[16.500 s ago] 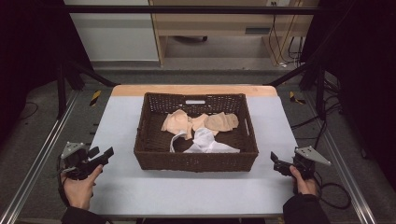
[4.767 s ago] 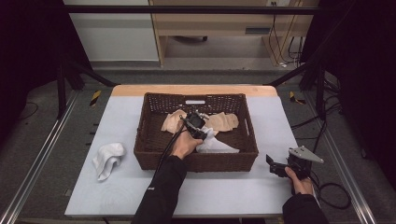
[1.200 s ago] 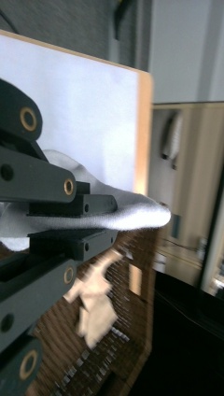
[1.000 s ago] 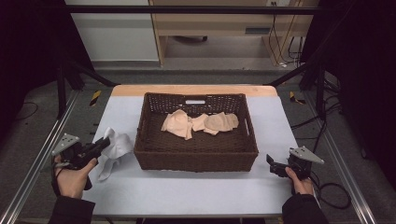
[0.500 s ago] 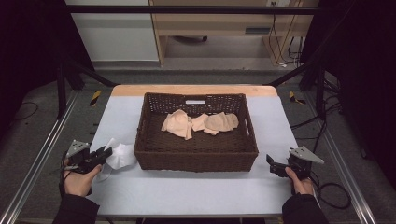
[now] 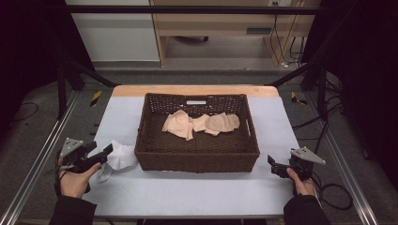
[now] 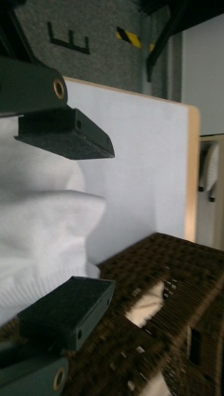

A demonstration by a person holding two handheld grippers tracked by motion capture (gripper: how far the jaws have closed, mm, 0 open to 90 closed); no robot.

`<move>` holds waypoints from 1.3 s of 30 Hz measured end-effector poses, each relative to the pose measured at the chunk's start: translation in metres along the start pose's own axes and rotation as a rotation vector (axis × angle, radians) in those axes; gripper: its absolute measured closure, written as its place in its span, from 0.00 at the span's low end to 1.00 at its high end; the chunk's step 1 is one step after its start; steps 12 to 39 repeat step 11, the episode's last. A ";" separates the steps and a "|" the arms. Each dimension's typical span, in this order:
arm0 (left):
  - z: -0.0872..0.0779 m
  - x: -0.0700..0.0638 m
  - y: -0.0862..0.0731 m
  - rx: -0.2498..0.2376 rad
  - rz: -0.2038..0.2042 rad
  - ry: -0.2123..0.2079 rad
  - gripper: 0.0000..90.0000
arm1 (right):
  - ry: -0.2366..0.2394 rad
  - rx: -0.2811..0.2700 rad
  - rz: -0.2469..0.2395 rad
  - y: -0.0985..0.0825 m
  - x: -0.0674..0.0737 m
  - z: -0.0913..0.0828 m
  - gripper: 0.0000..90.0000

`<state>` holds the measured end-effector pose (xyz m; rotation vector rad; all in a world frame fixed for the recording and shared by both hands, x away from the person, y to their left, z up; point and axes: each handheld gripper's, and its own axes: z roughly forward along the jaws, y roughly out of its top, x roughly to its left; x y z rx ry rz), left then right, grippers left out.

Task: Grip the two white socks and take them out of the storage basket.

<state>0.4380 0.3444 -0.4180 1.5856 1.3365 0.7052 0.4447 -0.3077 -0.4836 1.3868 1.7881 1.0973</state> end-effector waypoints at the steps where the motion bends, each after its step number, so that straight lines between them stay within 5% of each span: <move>1: -0.003 0.000 0.003 -0.011 0.002 -0.004 0.32 | 0.002 0.001 0.004 0.000 0.000 0.000 0.03; 10: -0.013 0.011 0.005 -0.045 -0.003 0.015 0.31 | -0.001 0.000 0.003 0.000 0.000 0.000 0.03; 39: -0.013 0.011 0.005 -0.045 -0.003 0.015 0.31 | -0.001 0.000 0.003 0.000 0.000 0.000 0.03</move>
